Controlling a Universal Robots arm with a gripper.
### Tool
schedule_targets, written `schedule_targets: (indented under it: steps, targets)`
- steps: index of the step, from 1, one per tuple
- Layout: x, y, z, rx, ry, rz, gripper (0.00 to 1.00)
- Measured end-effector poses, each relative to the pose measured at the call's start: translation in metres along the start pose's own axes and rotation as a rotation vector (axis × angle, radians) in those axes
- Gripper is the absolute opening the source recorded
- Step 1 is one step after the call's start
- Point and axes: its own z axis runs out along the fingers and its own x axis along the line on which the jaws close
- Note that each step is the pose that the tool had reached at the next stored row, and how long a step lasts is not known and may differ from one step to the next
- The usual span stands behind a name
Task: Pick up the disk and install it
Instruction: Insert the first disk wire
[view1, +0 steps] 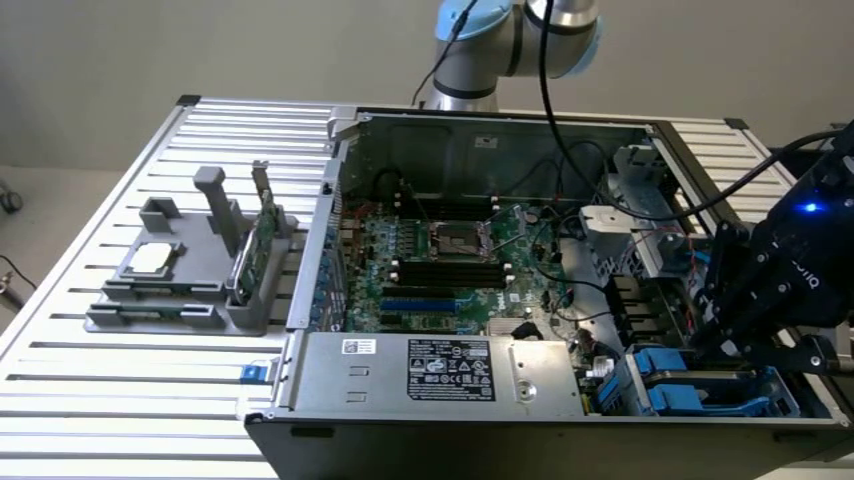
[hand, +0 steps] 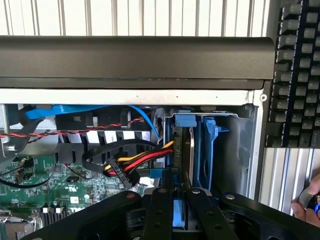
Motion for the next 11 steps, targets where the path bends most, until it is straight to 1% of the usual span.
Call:
schedule_targets:
  steps: [2,9,11]
  targets:
    - [-0.0004,0.0,0.0004,0.0,0.0016,-0.001,0.16]
    - [-0.0007,0.0,0.0005,0.0,0.0042,-0.003,0.16]
    - [-0.0008,0.0,0.0005,-0.0001,0.0053,-0.003,0.18]
